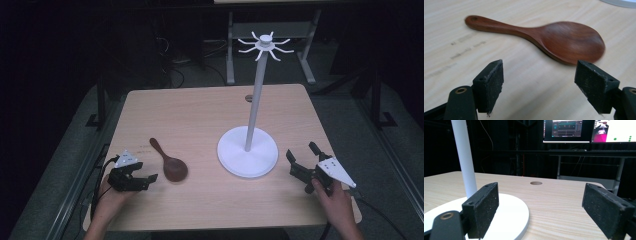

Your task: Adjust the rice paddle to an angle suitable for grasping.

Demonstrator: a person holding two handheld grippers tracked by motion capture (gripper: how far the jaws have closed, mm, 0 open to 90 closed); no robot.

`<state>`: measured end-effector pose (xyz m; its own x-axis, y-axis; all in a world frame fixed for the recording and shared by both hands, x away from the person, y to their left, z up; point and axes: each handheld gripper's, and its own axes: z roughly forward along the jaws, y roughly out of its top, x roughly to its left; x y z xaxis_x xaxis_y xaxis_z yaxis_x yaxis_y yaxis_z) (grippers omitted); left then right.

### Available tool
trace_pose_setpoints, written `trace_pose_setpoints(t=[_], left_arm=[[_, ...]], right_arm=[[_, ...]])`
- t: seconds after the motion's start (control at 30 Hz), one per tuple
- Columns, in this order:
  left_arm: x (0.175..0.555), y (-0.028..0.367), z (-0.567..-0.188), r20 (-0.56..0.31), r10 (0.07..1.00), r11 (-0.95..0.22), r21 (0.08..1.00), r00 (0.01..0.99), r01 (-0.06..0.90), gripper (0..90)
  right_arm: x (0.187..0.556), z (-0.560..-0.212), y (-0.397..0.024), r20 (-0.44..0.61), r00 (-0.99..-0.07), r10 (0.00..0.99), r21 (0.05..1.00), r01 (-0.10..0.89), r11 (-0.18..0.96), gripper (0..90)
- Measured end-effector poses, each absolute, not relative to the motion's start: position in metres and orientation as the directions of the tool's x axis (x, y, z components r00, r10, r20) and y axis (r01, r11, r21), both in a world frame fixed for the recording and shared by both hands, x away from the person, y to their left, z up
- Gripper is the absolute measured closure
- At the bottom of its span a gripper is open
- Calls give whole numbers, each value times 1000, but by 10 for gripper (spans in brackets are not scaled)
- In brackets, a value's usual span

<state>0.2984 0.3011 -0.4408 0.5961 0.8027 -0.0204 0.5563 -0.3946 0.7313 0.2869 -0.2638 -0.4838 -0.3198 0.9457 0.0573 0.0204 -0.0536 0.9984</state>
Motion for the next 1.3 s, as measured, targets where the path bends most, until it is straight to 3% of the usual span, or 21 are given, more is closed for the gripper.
trace_pose_setpoints(t=[1.1,1.3], left_arm=[[374,310,-427,0,897,-277,780,442,561,248],[388,309,-434,36,913,-281,776,406,564,310]], right_arm=[[287,-484,-263,56,-315,948,998,22,-51,135],[287,-484,-263,52,-314,948,999,20,-49,135]])
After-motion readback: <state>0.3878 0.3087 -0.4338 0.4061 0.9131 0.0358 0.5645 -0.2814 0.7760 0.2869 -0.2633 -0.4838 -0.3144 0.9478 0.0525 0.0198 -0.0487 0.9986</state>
